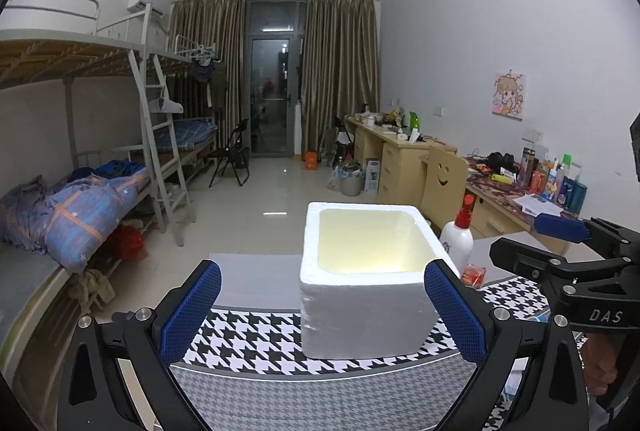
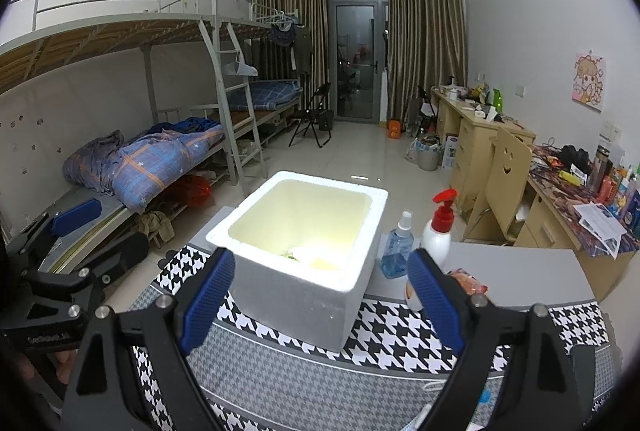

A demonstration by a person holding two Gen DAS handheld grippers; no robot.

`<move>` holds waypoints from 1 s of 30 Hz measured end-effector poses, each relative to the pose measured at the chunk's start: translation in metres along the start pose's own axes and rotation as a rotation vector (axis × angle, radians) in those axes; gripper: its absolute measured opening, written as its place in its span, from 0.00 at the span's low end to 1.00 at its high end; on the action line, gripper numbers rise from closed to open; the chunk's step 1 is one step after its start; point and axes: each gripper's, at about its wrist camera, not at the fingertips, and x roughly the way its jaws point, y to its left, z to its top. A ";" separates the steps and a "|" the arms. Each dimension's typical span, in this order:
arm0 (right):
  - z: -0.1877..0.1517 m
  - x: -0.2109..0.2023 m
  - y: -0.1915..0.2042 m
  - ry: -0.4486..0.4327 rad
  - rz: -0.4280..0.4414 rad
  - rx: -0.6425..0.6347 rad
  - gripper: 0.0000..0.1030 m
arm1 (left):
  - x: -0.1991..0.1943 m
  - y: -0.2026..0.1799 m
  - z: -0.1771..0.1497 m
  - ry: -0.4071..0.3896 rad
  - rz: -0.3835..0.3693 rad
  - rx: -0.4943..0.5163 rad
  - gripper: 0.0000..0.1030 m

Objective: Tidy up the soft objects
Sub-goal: 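Move both open tools back toward the white towel and grey sock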

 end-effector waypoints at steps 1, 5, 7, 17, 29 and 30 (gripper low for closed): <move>-0.001 -0.003 0.000 -0.004 -0.002 0.000 0.89 | -0.001 -0.002 0.000 0.000 -0.001 -0.001 0.99; -0.007 -0.017 -0.001 -0.015 -0.007 0.007 0.89 | -0.008 -0.005 -0.003 -0.005 -0.002 -0.004 0.99; -0.011 -0.024 -0.002 -0.022 -0.014 0.007 0.89 | -0.011 -0.008 -0.004 -0.007 -0.007 -0.002 0.99; -0.022 -0.049 -0.005 -0.047 -0.040 0.011 0.94 | -0.038 -0.025 -0.010 -0.039 -0.041 0.012 0.99; -0.039 -0.072 -0.015 -0.071 -0.067 0.041 0.95 | -0.059 -0.047 -0.022 -0.057 -0.089 0.031 0.99; -0.040 -0.073 -0.015 -0.073 -0.072 0.040 0.95 | -0.059 -0.050 -0.023 -0.060 -0.093 0.037 0.99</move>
